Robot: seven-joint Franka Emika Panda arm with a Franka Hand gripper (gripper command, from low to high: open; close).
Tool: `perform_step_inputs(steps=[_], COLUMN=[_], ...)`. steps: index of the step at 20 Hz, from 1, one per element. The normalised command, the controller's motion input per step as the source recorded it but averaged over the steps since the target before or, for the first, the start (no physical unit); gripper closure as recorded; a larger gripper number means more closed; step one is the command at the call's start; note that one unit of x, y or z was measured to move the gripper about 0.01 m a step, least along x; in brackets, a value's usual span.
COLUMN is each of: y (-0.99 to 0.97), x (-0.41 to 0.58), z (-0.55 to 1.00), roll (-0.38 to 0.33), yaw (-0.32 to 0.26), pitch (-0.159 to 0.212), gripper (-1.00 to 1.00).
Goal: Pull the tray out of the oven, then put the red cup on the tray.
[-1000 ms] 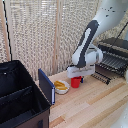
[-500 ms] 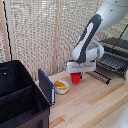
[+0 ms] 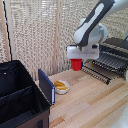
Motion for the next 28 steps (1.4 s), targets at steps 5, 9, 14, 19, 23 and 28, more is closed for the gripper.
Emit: perform_step_inputs(steps=[5, 9, 14, 19, 23, 28], y=[-0.21, -0.47, -0.61, -0.72, -0.78, -0.78], x=[0.429, 0.449, 0.392, 0.262, 0.113, 0.074], z=[0.78, 0.72, 0.65, 0.48, 0.26, 0.08], roll=[-0.027, 0.0, 0.0, 0.0, 0.0, 0.0], yaw=[-0.24, -0.173, -0.148, -0.133, -0.136, -0.14], pitch=[0.09, 0.092, 0.09, 0.074, 0.051, 0.015], gripper=[1.0, 1.0, 1.0, 1.0, 1.0, 1.0])
